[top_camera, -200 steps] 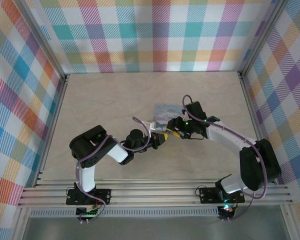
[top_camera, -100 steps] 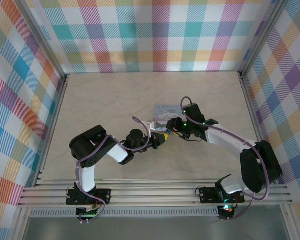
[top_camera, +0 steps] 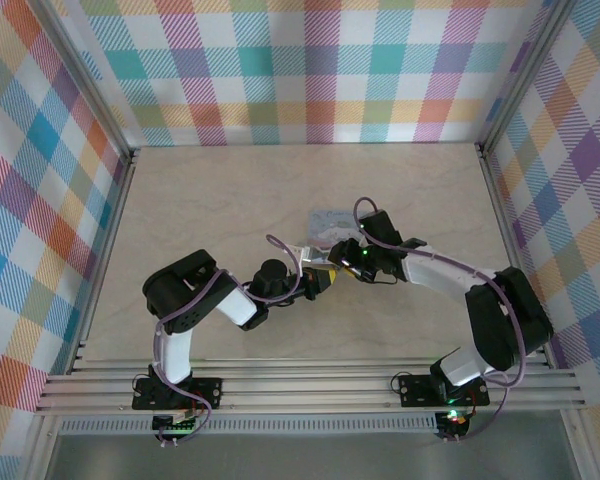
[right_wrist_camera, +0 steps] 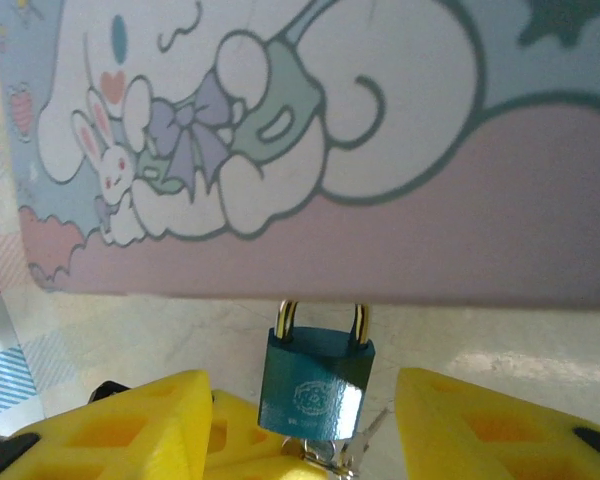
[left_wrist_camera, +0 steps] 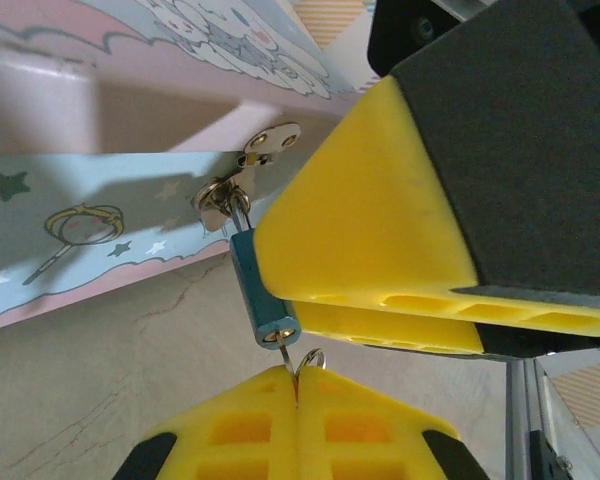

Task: Unlock the padlock with the key

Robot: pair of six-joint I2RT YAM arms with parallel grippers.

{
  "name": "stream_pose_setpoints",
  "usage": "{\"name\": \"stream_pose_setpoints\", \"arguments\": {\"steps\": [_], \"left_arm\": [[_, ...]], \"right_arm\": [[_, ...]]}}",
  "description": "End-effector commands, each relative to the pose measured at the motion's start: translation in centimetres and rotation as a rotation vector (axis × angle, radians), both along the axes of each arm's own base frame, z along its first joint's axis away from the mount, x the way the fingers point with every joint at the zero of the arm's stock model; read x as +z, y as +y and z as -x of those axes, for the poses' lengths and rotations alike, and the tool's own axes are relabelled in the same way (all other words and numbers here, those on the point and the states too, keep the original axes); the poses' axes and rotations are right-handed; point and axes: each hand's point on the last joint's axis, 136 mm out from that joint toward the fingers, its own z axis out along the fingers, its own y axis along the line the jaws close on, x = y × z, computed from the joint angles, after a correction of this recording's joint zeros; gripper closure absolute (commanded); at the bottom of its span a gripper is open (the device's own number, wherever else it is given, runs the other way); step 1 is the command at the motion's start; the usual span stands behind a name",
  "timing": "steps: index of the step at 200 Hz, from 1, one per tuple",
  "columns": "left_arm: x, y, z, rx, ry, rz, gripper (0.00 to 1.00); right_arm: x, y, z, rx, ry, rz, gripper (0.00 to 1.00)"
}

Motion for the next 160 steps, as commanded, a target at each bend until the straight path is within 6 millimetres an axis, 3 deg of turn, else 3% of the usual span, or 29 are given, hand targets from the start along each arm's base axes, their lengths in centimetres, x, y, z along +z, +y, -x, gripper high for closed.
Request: {"name": "stream_pose_setpoints", "arguments": {"steps": [1,42,86,115,160], "left_arm": [[2.0,-0.6,-0.5,-0.016,-0.080,0.060,1.00],[1.6,-0.7,-0.3,-0.037,-0.099,0.042,1.00],[1.1,-0.8,0.1,-0.061,-0.112,0.029,1.00],[1.0,-0.7,0.4,-0.076,-0.137,0.010,1.00],[0.5,-0.9,0.6,-0.095,-0.167,-0.039,1.00]], "right_arm": [[-0.6,0.5,0.2,0.006,0.031,-0.003,0.48],[-1.6,0.3,0.2,0.008,0.052,0.018,0.50],[-2.5,0.4,0.0,0.008,0.059,0.030,0.61],[-2.5,0.5,-0.2,0.011,0.057,0.034,0.70],[-2.4,0.7,-0.2,0.024,0.062,0.032,0.94]]}}
